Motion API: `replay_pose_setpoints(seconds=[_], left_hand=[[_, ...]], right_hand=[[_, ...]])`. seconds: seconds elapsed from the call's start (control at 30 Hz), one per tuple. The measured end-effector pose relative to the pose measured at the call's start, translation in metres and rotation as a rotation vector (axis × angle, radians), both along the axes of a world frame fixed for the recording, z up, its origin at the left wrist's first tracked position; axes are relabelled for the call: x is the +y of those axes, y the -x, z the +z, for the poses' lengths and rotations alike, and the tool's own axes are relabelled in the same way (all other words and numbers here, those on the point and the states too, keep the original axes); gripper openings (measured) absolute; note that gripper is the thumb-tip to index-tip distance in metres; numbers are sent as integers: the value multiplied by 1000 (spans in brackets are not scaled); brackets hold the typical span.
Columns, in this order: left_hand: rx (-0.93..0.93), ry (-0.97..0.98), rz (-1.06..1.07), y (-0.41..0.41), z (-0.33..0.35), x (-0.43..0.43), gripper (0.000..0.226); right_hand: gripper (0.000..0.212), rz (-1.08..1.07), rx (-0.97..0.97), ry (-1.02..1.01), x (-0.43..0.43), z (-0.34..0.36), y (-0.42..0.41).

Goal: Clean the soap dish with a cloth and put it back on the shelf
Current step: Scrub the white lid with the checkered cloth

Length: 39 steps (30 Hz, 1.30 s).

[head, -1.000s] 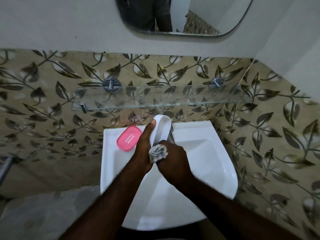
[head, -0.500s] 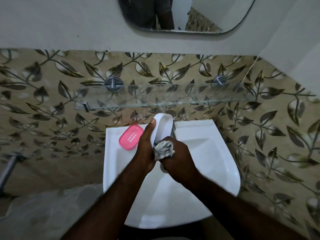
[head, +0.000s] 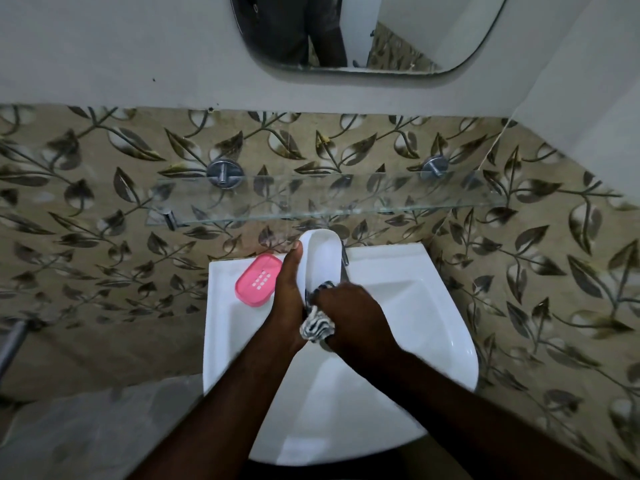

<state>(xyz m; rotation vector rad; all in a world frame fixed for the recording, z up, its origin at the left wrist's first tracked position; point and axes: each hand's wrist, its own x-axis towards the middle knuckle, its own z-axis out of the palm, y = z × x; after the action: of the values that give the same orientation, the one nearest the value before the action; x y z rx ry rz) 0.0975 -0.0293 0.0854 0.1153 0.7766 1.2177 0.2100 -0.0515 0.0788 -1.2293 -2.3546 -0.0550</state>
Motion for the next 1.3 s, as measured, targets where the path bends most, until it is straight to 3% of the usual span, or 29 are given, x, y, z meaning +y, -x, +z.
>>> replay_pose_setpoints(seconds=[0.07, 0.17, 0.2, 0.3, 0.33, 0.4, 0.5, 0.57, 0.63, 0.77, 0.83, 0.93, 1.1, 1.17, 1.3], left_hand=[[-7, -30, -49, 1, 4, 1, 52], [116, -56, -45, 0, -3, 0, 44], [150, -80, -59, 1, -5, -1, 49], [161, -175, -139, 2, -6, -6, 60], [148, -185, -142, 4, -6, -7, 59], [40, -174, -135, 8, -7, -6, 61], [-62, -139, -106, 11, -14, -3, 67], [-52, -128, -144, 11, -20, -1, 64], [-38, -133, -181, 10, -25, -1, 61], [-37, -157, -200, 1, -18, -3, 50], [14, -141, -242, -5, -14, -3, 47], [9, -87, -246, -2, -13, 0, 50], [40, -27, -216, 6, -11, 1, 62], [35, -32, -234, 2, -6, 0, 65], [-8, -62, -205, -5, 6, -1, 48]], right_hand=[[5, 79, -94, -45, 9, -5, -5], [15, -48, 56, 240, 4, 6, 0], [14, -116, 200, 399, 0, 12, 4], [17, -194, 962, 962, -2, 28, 10], [23, -199, 1147, 1055, 0, 32, 9], [31, -206, 1354, 1082, 3, 37, 3], [31, -239, 1430, 925, 7, 44, -8], [27, -231, 1393, 787, 11, 49, -16], [19, -182, 1207, 671, 12, 52, -19], [15, -189, 395, 178, 11, 47, -6], [9, -225, 194, 44, 13, 44, 8], [19, -271, 212, 116, 14, 33, 18], [30, 14, 159, 144, -1, 9, -4], [31, 7, 113, 92, 10, 15, -6], [36, -140, 156, 13, 36, 23, 2]])
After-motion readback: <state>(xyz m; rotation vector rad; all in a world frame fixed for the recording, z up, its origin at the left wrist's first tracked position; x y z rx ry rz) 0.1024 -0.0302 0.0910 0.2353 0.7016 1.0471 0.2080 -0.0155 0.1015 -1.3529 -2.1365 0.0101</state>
